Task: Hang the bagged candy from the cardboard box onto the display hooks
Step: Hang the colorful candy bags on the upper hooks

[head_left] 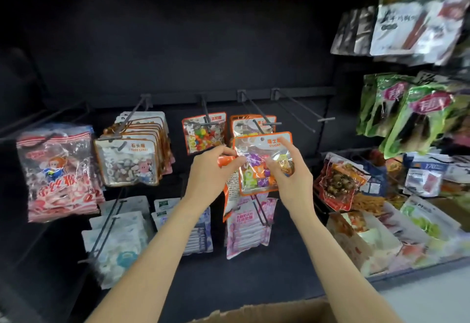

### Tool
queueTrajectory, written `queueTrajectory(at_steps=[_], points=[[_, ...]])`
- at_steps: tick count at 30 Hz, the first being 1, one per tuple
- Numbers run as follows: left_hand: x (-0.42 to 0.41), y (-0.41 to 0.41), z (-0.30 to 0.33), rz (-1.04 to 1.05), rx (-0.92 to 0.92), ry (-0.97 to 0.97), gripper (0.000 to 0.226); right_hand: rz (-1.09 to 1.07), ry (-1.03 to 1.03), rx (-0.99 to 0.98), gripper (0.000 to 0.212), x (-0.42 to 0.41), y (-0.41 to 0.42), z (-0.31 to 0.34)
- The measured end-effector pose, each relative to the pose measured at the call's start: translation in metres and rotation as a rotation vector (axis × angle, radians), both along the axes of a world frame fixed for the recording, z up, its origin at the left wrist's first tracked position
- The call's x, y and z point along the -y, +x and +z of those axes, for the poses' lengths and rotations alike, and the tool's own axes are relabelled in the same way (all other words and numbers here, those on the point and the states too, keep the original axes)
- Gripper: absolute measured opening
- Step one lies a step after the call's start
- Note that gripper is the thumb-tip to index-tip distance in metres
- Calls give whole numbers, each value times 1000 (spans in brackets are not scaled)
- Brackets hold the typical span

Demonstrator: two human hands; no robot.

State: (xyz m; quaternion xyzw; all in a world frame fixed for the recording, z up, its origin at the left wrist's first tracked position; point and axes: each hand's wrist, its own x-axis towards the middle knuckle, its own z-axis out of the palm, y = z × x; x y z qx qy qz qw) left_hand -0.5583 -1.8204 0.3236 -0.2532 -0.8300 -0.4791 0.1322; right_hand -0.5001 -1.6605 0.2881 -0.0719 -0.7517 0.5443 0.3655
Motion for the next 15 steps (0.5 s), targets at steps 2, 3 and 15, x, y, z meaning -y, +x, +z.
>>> queueTrajectory(at_steps=[2,3,15], points=[[-11,-8,0,7,-9,-23,24,-21,-32,7,48,-5,-9,-2],[-15,-12,0,10,-3,-35,25,-32,-42,6,49,-7,-12,-3],[-21,-29,-16,37,16,75,15,-69,-3,36,57,-18,-41,-12]])
